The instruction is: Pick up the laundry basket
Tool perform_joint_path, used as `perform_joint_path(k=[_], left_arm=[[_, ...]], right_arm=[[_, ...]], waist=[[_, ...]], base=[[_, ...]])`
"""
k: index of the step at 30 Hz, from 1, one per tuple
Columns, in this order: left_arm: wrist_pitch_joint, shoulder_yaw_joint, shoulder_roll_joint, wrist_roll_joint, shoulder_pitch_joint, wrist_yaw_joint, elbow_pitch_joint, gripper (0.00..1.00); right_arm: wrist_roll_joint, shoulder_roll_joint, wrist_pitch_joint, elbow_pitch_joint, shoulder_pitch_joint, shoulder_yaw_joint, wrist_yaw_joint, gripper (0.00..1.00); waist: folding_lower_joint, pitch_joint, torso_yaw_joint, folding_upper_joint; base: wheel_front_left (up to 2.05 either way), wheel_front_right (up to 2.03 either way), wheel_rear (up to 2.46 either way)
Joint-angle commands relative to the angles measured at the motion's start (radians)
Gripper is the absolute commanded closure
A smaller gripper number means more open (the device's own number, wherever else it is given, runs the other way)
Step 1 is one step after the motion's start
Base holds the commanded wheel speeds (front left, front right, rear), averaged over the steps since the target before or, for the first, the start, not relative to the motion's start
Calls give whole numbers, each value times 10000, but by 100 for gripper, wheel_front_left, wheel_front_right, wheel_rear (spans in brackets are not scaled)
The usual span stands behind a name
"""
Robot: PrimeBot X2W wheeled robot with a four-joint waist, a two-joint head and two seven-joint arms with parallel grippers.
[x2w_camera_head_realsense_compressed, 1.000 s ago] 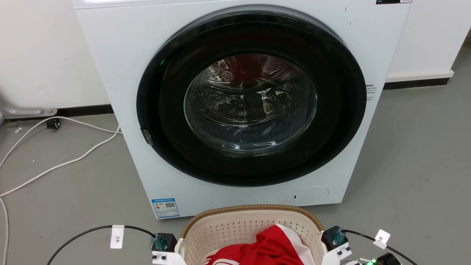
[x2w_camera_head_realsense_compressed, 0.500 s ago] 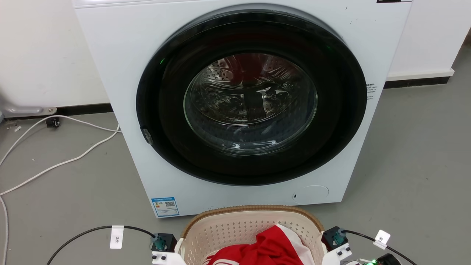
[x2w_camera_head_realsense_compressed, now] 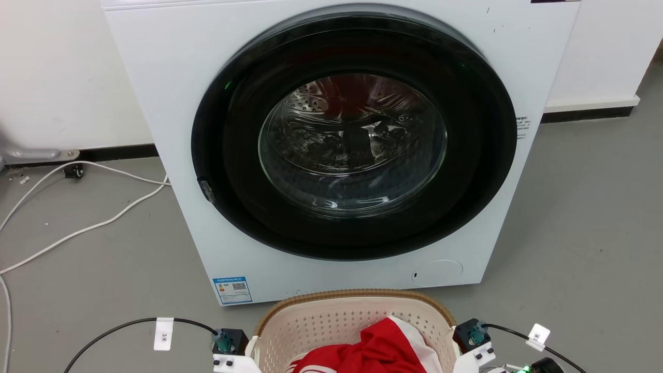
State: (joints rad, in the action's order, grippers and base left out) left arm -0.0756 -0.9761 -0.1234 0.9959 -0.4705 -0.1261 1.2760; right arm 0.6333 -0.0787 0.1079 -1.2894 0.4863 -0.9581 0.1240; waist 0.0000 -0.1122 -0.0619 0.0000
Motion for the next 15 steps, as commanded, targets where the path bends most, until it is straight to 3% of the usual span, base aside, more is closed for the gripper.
perform_joint_path(k=[1, 15], left_arm=[[117, -49, -20, 6, -212, -76, -51, 100], [180, -220, -58, 239, -263, -73, -30, 100]], right_arm=[[-39, 14, 5, 22, -42, -83, 123, 100], [-5, -44, -40, 20, 12, -111, 122, 100]], waist=[[0, 5, -2, 0], [0, 106, -6, 0]], base=[[0, 0, 0], [0, 0, 0]])
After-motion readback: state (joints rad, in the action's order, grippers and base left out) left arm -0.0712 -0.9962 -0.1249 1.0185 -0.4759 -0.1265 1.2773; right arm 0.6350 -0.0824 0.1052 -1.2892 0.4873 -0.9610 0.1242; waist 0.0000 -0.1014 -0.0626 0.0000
